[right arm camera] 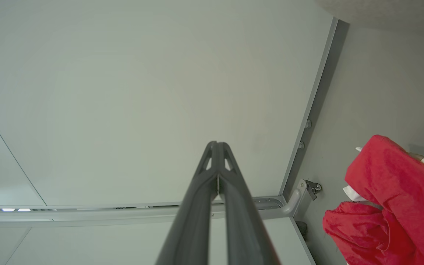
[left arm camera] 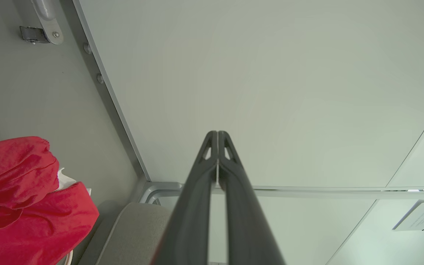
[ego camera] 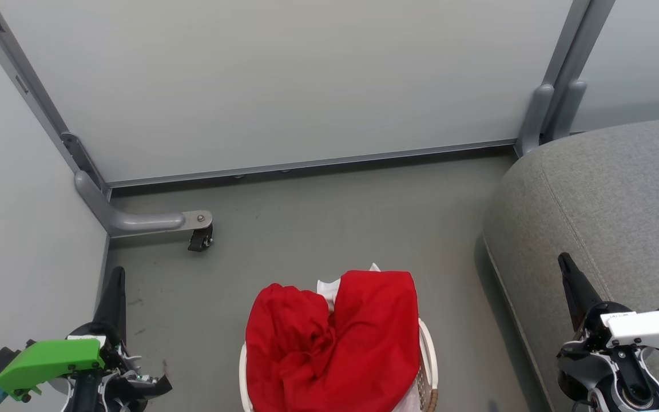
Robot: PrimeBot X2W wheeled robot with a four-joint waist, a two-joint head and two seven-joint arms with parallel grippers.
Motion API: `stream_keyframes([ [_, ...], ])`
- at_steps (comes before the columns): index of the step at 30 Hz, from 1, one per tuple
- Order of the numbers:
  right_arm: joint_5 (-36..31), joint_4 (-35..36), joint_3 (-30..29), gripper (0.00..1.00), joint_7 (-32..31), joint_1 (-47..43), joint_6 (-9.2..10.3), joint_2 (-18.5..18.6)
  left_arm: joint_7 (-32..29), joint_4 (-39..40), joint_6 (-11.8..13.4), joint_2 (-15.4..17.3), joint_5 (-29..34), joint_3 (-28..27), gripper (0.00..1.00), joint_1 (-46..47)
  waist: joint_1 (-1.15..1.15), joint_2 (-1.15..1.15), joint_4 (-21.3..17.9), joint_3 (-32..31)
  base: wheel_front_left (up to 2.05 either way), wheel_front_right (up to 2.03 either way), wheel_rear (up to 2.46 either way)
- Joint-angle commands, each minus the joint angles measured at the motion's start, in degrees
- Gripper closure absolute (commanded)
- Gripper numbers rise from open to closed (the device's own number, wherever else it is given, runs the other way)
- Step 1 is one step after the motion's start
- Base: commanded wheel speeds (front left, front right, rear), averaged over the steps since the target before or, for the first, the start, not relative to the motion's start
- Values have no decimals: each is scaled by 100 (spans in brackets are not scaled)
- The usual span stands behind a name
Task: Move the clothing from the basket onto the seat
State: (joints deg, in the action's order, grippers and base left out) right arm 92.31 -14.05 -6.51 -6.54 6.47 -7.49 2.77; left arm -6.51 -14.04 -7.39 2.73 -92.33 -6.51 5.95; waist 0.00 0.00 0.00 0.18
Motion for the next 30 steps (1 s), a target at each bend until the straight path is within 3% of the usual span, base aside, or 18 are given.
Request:
stream_keyframes([
  [1, 11, 16, -5, 100, -8, -85, 0, 33, -16, 9, -35, 44, -8, -9, 100, 80, 0, 0, 0, 0, 0, 0, 0],
  [30, 11, 16, -5, 100, -8, -85, 0, 33, -16, 9, -35, 44, -8, -9, 100, 80, 0, 0, 0, 0, 0, 0, 0],
])
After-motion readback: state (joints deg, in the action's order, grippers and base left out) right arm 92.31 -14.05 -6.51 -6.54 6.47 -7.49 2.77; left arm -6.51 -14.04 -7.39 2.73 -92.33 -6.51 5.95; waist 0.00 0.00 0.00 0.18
